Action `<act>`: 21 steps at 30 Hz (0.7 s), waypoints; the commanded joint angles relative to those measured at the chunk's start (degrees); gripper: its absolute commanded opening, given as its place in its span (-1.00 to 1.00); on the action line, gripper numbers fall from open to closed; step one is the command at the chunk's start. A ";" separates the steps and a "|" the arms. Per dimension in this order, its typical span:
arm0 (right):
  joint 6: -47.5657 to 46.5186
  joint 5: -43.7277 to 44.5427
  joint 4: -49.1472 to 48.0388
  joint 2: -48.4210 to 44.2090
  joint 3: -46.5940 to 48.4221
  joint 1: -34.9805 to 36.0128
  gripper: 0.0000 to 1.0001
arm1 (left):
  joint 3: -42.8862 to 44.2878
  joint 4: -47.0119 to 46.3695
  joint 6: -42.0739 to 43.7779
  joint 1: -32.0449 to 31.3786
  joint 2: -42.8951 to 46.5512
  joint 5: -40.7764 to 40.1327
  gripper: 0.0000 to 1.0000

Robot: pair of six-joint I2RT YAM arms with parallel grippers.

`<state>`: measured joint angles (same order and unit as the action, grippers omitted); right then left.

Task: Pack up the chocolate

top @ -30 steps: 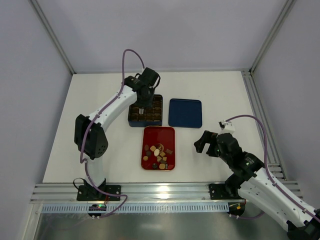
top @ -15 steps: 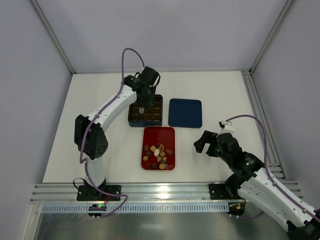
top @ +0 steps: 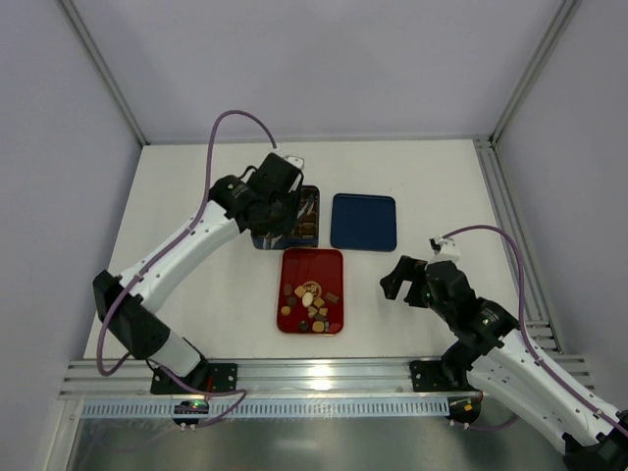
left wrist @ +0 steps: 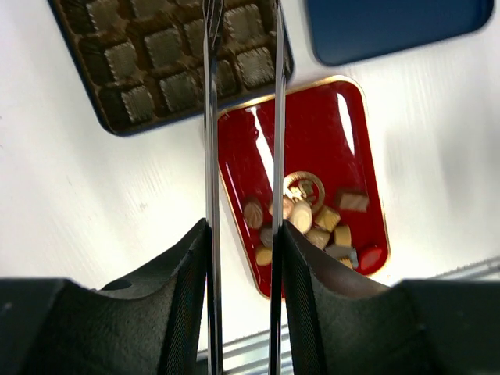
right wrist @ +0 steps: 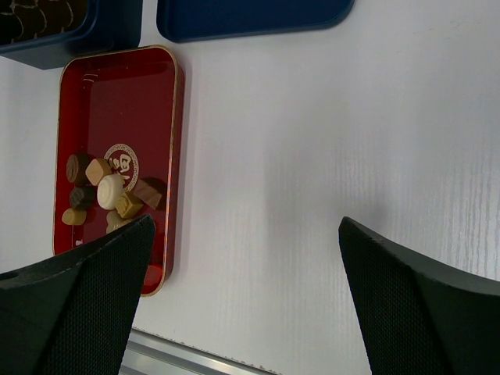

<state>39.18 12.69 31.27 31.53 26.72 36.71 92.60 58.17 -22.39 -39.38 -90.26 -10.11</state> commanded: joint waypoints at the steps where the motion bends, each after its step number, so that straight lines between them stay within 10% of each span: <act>1: 0.02 0.06 -2.53 0.02 0.35 0.21 0.99 | -4.87 -0.16 -2.83 -4.82 6.49 0.53 -0.21; 21: 0.99 0.76 -1.91 -1.03 -0.70 0.21 0.99 | -24.48 2.47 -16.88 -29.51 23.11 -2.90 -0.21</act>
<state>39.42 12.71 31.27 30.98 26.30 36.71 68.95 60.60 -35.53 -66.13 -68.69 -11.55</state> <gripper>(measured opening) 0.996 0.398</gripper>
